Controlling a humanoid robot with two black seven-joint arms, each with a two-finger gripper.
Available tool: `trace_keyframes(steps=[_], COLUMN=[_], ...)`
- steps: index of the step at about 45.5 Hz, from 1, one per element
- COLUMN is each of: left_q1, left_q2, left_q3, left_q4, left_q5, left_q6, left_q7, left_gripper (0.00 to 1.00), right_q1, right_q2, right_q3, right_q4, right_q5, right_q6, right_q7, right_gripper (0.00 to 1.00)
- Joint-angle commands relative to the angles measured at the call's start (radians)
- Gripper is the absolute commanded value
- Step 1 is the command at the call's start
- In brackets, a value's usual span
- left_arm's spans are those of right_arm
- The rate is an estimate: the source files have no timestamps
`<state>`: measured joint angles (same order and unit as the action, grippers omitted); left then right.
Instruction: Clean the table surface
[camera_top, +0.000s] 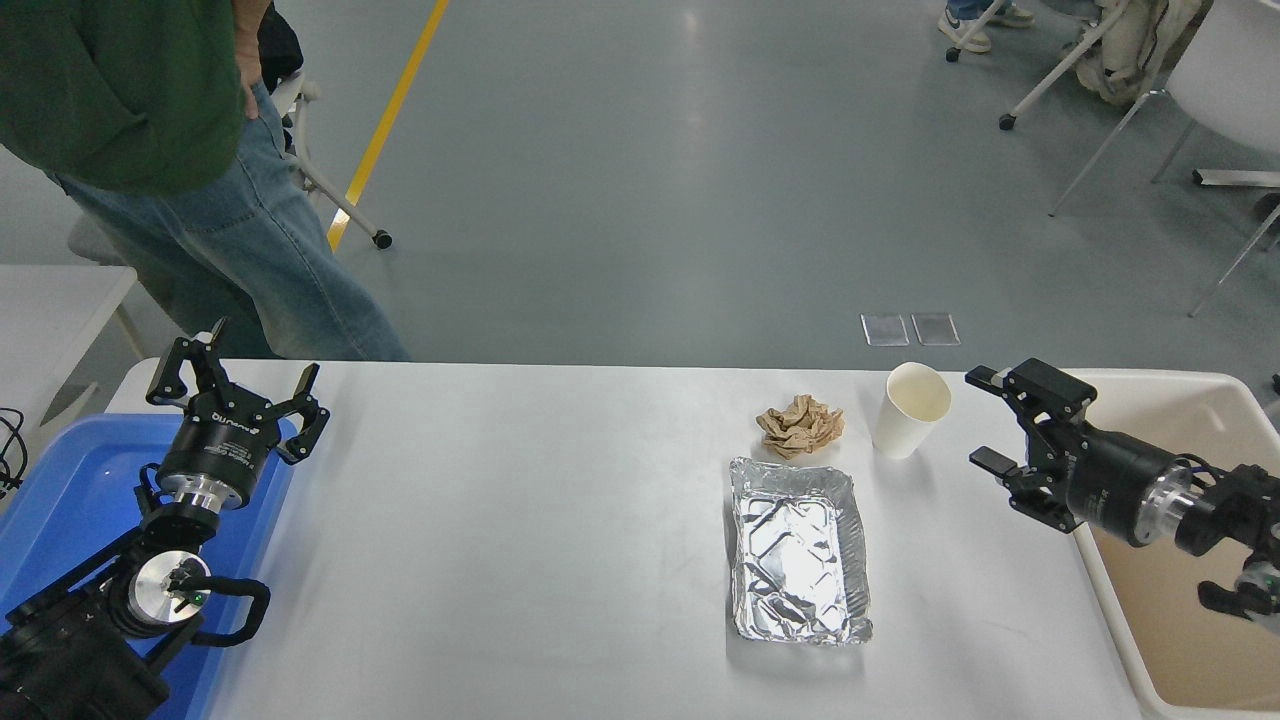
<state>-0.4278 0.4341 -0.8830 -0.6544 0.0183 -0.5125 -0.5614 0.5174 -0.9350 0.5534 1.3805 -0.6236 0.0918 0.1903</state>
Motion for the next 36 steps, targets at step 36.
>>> trace_keyframes(steps=[36], left_q1=[0.0], left_q2=[0.0], left_q3=[-0.001], left_q4=[-0.001], left_q5=[-0.001], left_q6=[-0.001], left_q7=[0.0], left_gripper=[0.99], right_q1=[0.217], right_q2=[0.094], right_q3=[-0.257], right_q4=[-0.284], right_q5=[-0.515], right_q6=[-0.101], right_q7=[-0.005], right_gripper=[0.99])
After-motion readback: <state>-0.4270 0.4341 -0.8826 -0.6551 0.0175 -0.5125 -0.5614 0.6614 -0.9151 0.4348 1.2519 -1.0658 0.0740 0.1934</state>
